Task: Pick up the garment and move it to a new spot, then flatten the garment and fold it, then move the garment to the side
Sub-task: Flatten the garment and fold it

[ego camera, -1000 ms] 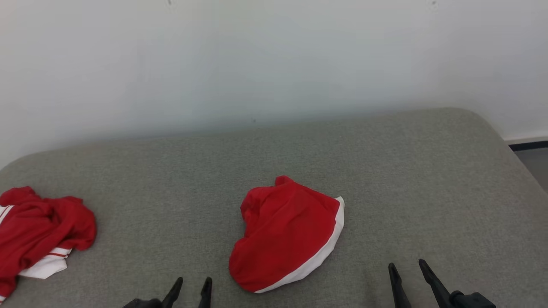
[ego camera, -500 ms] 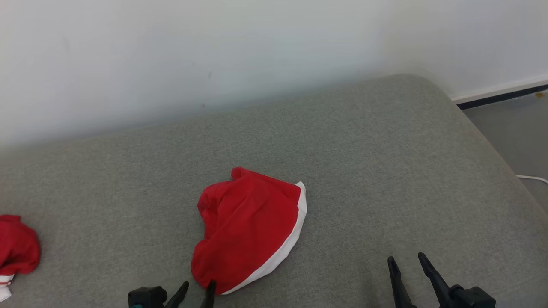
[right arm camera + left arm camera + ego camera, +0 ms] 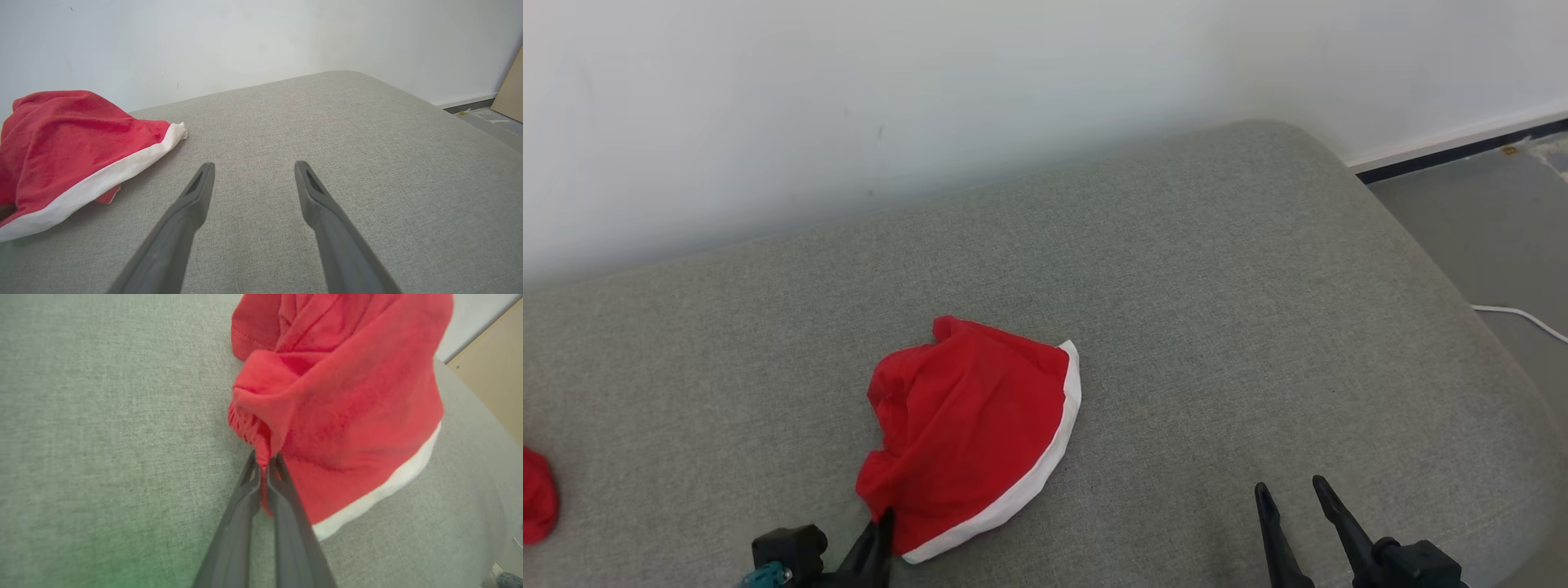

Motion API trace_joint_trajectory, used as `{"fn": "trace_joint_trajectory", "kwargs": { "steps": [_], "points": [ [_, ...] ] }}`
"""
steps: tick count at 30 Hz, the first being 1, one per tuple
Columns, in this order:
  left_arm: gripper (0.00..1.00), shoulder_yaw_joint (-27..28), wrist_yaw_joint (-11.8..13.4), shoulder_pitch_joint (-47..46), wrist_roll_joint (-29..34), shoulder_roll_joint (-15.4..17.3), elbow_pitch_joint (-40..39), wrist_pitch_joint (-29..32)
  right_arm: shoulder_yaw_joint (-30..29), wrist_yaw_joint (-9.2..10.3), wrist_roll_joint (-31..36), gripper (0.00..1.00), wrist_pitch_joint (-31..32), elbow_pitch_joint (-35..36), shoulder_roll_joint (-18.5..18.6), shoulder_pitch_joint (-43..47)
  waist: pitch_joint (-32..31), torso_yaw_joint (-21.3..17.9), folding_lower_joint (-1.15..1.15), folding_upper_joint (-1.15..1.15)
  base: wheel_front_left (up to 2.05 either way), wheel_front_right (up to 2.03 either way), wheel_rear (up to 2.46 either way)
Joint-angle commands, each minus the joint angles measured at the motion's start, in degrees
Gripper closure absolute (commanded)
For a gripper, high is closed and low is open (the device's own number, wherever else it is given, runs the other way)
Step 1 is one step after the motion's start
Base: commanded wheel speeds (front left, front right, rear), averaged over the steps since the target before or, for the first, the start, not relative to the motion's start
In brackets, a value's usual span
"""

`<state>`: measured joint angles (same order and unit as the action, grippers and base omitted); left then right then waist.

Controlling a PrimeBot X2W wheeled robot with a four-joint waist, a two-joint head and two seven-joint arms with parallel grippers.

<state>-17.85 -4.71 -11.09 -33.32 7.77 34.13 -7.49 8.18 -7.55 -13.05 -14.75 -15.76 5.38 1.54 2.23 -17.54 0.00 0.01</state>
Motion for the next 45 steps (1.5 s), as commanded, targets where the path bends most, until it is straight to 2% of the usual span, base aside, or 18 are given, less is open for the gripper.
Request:
{"fn": "trace_joint_trajectory", "kwargs": {
  "steps": [1,8,15,20,27,28,30,32,36,39,42,45],
  "points": [
    [1.0,0.4,-0.1,-0.9,-0.4,-0.3,-0.8,-1.0,-0.2,0.14,-0.2,0.0,-0.4,-0.1,-0.1,-0.1,-0.1,0.1,0.0,-0.01,0.0,0.0,0.0],
    [1.0,-0.5,-1.4,-4.5,-0.6,-1.1,-10.4,-3.1,-0.2,0.13,-0.1,0.0,-0.4,-0.2,-0.4,0.0,-0.7,1.0,0.0,-0.01,0.0,0.0,0.0],
    [1.0,-6.1,-2.3,-14.0,-0.5,-2.6,-21.0,1.8,0.3,0.14,-0.1,0.0,-0.5,-0.6,-0.7,-0.5,-1.3,1.3,0.0,-0.01,0.0,0.0,0.0],
    [1.0,-9.0,-2.4,-21.4,-2.7,-4.2,-23.1,3.2,1.5,0.13,-0.5,0.0,-0.5,-1.0,-0.8,-1.1,-1.5,-0.2,0.0,-0.01,0.0,0.0,0.0],
    [1.0,-11.9,-2.4,-28.4,-8.6,-4.9,-23.6,0.8,2.1,0.13,-0.7,0.0,-0.5,-1.4,-1.0,-1.3,-1.2,-2.2,0.0,-0.01,0.0,0.0,0.0],
    [1.0,-13.4,-1.1,-29.9,-12.5,-4.9,-24.4,-1.0,2.1,0.13,-0.7,0.0,-0.5,-1.3,-1.1,-1.2,-1.1,-2.6,0.0,-0.01,0.0,0.0,0.0],
    [1.0,-14.2,-0.2,-30.4,-14.8,-4.9,-24.9,-1.9,2.0,0.14,-0.7,0.0,-0.5,-1.2,-1.1,-1.1,-1.1,-2.7,0.0,-0.01,0.0,0.0,0.0],
    [1.0,-15.5,2.6,-31.3,-18.3,-4.8,-25.3,-3.4,1.7,0.13,-0.7,0.0,-0.5,-1.1,-1.1,-0.8,-0.9,-2.6,0.0,-0.01,0.0,0.0,0.0],
    [1.0,-17.1,8.1,-30.0,-21.8,-4.8,-22.4,-4.9,1.5,0.14,-0.5,0.0,-0.5,-0.8,-1.2,-0.8,-0.4,-1.8,0.0,-0.01,0.0,0.0,0.0],
    [1.0,-16.0,11.4,-27.6,-22.3,-4.7,-17.5,-5.7,1.8,0.13,-0.6,0.0,-0.5,-0.6,-1.2,-1.1,0.3,-0.7,0.0,-0.01,0.0,0.0,0.0],
    [1.0,-14.6,13.5,-24.9,-22.3,-3.6,-11.7,-6.3,2.0,0.14,-0.6,0.0,-0.5,-0.3,-1.2,-1.5,1.3,0.8,0.0,-0.01,0.0,0.0,0.0],
    [1.0,-12.4,14.5,-22.6,-23.0,-2.4,-7.1,-6.9,1.8,0.14,-0.6,0.0,-0.5,0.0,-1.2,-1.8,2.4,2.4,0.0,-0.01,0.0,0.0,0.0]
  ]
}}
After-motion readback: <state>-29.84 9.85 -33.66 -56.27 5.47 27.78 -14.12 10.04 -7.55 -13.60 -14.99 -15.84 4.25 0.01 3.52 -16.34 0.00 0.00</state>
